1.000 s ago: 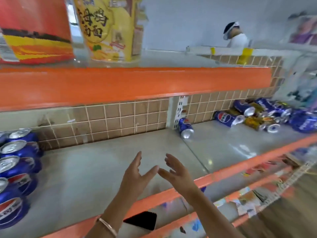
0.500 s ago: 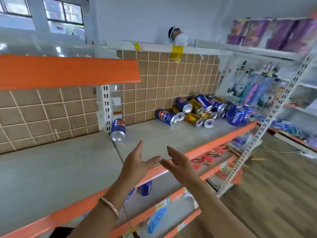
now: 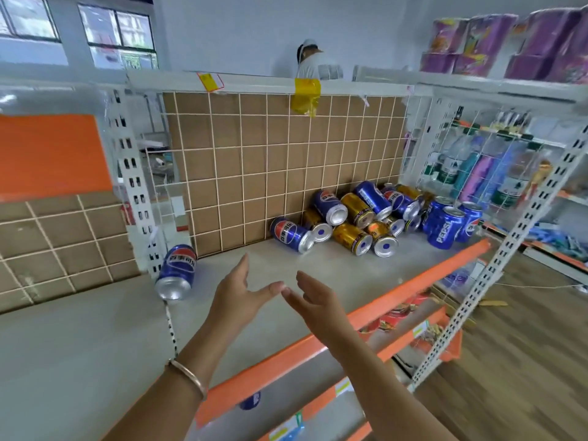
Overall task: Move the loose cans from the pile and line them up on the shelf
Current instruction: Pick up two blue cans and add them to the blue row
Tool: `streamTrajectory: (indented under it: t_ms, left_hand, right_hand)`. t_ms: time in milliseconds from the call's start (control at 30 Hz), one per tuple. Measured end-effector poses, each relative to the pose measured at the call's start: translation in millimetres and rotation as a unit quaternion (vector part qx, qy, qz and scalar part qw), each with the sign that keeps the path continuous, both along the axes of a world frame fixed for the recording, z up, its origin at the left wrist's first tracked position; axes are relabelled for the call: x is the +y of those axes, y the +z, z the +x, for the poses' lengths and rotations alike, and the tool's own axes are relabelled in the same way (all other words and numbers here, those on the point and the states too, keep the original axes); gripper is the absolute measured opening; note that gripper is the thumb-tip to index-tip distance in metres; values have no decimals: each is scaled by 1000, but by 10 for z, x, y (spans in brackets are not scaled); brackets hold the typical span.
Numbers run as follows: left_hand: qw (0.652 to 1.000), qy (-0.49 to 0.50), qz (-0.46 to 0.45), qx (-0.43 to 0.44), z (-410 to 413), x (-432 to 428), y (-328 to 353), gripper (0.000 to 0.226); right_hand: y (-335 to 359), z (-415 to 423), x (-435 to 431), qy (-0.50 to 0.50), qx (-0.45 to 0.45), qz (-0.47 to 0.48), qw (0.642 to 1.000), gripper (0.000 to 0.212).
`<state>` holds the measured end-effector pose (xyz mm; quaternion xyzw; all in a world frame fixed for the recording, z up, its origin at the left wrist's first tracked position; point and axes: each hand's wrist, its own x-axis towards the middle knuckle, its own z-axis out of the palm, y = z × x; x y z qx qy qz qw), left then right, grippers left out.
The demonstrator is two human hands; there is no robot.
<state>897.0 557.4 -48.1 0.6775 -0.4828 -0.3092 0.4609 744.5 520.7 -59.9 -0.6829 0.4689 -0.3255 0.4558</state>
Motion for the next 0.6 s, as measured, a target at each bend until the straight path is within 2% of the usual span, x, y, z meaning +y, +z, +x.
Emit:
streamTrajectory:
  t_ms: [167,267,333,400,500,533,600]
  left_hand:
    - [999,27,33,-23,63,-451,24,97]
    - [997,46,50,-41,208,-606,59,93]
    - [992,80,69,-74,371,-666,87,83]
    - [984,135,67,-97,583,-723,118,62]
    - [966,228,57,-108,903,-809,134,43]
    - [957,250,85,-118,997,-836,119,44]
    - [931,253,203,-169,1161,-866,27,52]
  right_hand:
    - [4,84,-534,13,40,16,999,58]
    - [51,203,-772,27,50,21,998,78]
    - [88,294,-924,49,73,36,995,77]
    - [105,363,-1098,58,106,38,992,69]
    - [95,430,-1388,28,134,5,991,54]
    - [93,453,-1484,18,142,-2,990,52]
    - [83,516,-1659,6,170,-12,985,52]
